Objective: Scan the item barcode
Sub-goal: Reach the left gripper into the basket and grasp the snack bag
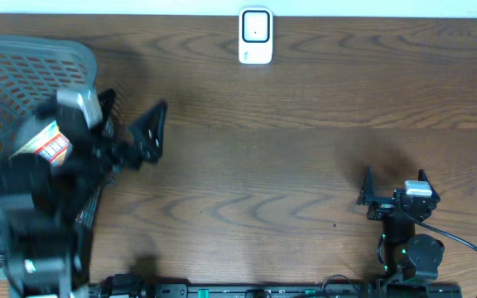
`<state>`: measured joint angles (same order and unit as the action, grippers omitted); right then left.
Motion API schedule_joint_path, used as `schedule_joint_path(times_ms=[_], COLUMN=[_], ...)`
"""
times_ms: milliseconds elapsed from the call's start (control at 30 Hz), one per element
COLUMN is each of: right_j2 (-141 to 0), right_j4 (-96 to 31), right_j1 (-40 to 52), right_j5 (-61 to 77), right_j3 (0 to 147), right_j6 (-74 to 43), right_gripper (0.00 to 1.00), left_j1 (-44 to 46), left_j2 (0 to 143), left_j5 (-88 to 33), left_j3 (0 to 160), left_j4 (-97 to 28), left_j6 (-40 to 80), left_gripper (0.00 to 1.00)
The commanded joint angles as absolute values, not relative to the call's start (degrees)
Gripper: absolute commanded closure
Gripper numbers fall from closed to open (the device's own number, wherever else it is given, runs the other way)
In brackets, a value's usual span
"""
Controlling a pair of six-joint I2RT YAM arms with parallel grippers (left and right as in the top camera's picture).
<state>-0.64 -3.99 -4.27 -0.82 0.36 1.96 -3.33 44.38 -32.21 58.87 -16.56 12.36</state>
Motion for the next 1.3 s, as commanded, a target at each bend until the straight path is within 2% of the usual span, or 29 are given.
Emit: schedule_joint_path(times_ms=[0,200,367,567,800,967,1100,1267], right_j2=[-0.32,-0.32,-0.32,-0.32,-0.32,-0.32,-0.32,-0.32], right_j4=[-4.21,-4.21,-4.21,-4.21,-4.21,-4.21,-4.21,-4.21], right_j1=[-4.40,-4.40,-4.40,-4.40,-4.40,-4.40,-4.40,-4.40], right_j5=[-0.49,-0.49,-0.49,-0.49,-0.49,-0.49,-0.49,-0.49], right_j3=[0.30,0.30,0.30,0.30,0.30,0.30,0.30,0.30], right_j6=[2.42,2.44,2.42,2.44,2.42,2.44,2.42,2.44], right_gripper=[0.01,0.01,0.01,0.01,0.01,0.01,0.01,0.01], left_j1=[-3.57,-3.57,-4.54,-12.14,-26.81,-35.24,-36.69,-36.67], left_j2=[52.42,57.43,60.20,61.25,65.08,73.30,83.33,92.01], left_j5=[-29.12,-30.41,-29.47,-17.50,-3.20,-1.89,-1.89,-2.31], left_j3=[68.64,68.82,70.24,79.66,86.94,86.56,86.56,86.56], left_j4=[-23.68,-36.71,-36.05,-36.16,-48.49,-56.42,-56.40,-56.53], left_j6=[9.47,8.32,8.64,19.55,35.18,48.12,59.61,66.89], left_gripper=[0.02,0.02,0.02,0.02,0.02,0.02,0.02,0.02])
